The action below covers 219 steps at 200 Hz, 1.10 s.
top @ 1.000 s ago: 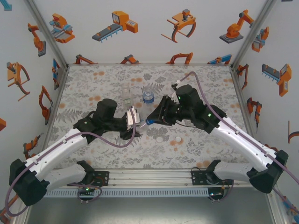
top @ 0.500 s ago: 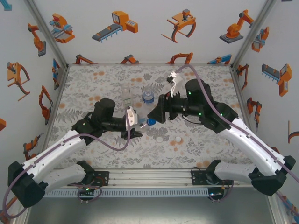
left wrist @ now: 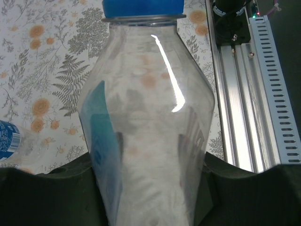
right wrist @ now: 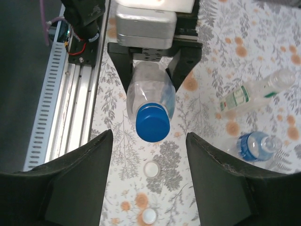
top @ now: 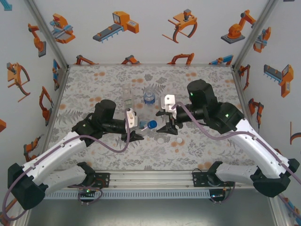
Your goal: Screw on the bottle caps
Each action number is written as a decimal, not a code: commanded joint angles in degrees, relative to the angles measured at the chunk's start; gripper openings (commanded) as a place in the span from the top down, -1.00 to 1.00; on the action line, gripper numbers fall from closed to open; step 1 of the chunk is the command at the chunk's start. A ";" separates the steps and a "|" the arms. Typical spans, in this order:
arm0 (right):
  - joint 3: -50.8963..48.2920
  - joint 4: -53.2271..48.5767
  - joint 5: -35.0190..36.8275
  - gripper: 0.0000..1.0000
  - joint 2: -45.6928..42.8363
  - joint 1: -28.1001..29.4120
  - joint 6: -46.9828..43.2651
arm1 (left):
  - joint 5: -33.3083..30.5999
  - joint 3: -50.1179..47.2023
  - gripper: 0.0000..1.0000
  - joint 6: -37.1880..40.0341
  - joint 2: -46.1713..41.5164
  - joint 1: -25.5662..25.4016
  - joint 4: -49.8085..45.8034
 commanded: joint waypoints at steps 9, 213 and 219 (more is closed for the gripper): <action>-0.54 0.71 -3.26 -0.06 1.12 0.76 -6.29 | 2.66 1.27 1.00 0.19 -0.37 -0.17 -0.66; -7.12 13.11 23.03 1.00 1.83 1.85 50.12 | -1.32 1.02 1.00 -0.24 -0.28 -0.20 0.76; -7.51 12.90 24.57 1.00 1.85 1.85 55.19 | -1.73 0.93 1.00 -0.27 -0.22 -0.26 1.02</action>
